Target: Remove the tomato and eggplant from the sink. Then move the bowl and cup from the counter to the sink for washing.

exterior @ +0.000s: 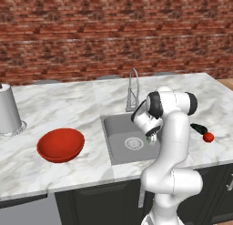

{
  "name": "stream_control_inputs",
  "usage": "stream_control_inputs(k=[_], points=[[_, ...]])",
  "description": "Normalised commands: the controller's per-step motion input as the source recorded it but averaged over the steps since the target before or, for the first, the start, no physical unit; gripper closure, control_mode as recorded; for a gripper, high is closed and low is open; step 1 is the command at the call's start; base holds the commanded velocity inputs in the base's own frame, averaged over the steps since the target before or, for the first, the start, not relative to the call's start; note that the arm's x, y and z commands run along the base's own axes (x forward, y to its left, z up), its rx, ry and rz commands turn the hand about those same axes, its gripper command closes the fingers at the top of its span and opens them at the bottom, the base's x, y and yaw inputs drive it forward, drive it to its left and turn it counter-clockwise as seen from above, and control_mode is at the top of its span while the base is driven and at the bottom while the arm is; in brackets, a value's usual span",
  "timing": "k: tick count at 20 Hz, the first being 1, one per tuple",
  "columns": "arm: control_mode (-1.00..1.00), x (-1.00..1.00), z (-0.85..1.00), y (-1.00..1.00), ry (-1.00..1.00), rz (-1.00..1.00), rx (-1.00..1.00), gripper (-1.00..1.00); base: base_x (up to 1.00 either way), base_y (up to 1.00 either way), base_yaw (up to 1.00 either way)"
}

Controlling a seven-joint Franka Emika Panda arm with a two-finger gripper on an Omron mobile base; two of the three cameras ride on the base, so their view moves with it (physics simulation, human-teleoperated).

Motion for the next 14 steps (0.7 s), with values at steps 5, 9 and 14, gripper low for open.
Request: stream_control_inputs(k=[5, 9, 14], points=[[-1.00, 0.01, -0.05, 0.00, 0.00, -0.02, 0.00, -1.00, 0.00, 0.00, 0.00], [-1.00, 0.00, 0.00, 0.00, 0.00, 0.00, 0.00, -1.00, 0.00, 0.00, 0.00], [-1.00, 0.00, 0.07, -0.01, 0.00, 0.00, 0.00, -1.00, 0.00, 0.00, 0.00]])
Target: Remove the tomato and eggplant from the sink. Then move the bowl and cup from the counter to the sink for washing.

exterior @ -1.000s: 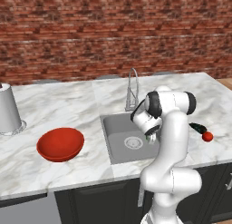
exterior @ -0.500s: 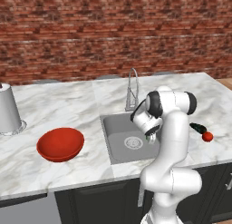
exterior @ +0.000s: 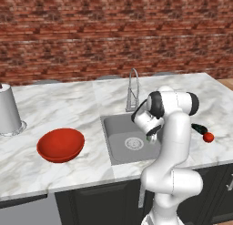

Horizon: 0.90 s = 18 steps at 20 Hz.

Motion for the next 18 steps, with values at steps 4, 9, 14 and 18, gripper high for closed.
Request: stream_control_inputs(k=[4, 9, 14, 18], points=[[-1.00, -0.04, 0.12, 0.00, 0.02, -0.01, 0.00, -1.00, 0.00, 0.00, 0.00], [-1.00, -0.08, 0.16, 0.00, 0.01, -0.02, 0.00, -1.00, 0.00, 0.00, 0.00], [-1.00, -0.07, 0.24, 0.00, 0.00, -0.02, 0.00, -1.00, 0.00, 0.00, 0.00], [-1.00, -0.07, 0.30, 0.00, 0.00, 0.00, 0.00, -1.00, 0.00, 0.00, 0.00]])
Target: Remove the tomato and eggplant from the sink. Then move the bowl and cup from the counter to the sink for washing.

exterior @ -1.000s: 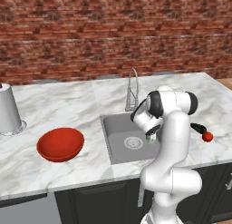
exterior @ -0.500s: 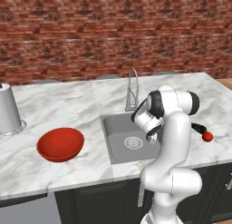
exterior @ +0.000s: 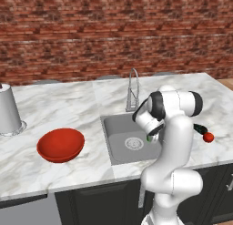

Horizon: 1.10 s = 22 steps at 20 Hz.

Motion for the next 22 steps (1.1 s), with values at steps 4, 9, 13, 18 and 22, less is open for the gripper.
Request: stream_control_inputs(k=[4, 9, 13, 18, 22], points=[[-1.00, -0.14, 0.28, 0.00, 0.00, 0.00, 0.00, -1.00, 0.00, 0.00, 0.00], [-1.00, -0.19, 0.26, 0.00, 0.00, -0.03, 0.00, -1.00, 0.00, 0.00, 0.00], [-1.00, -0.18, 0.29, 0.03, 0.00, -0.04, 0.00, -1.00, 0.00, 0.00, 0.00], [-1.00, -0.16, 0.35, 0.03, 0.00, -0.02, 0.00, -1.00, 0.00, 0.00, 0.00], [-1.00, -0.18, 0.33, 0.02, 0.00, -0.02, 0.00, -1.00, 0.00, 0.00, 0.00]])
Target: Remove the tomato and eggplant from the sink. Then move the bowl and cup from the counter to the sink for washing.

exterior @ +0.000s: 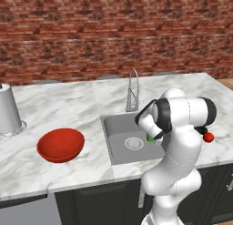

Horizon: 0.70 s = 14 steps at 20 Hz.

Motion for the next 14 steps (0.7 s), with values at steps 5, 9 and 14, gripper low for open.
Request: stream_control_inputs(k=[5, 9, 14], points=[[-1.00, -0.20, 0.35, 0.02, 0.02, -0.01, 0.00, -1.00, 0.00, 0.00, 0.00], [-1.00, -0.15, 0.42, 0.04, 0.06, 0.00, 0.00, -1.00, 0.00, 0.00, 0.00], [-1.00, -0.07, 0.49, 0.00, 0.11, -0.01, 0.00, -1.00, 0.00, 0.00, 0.00]])
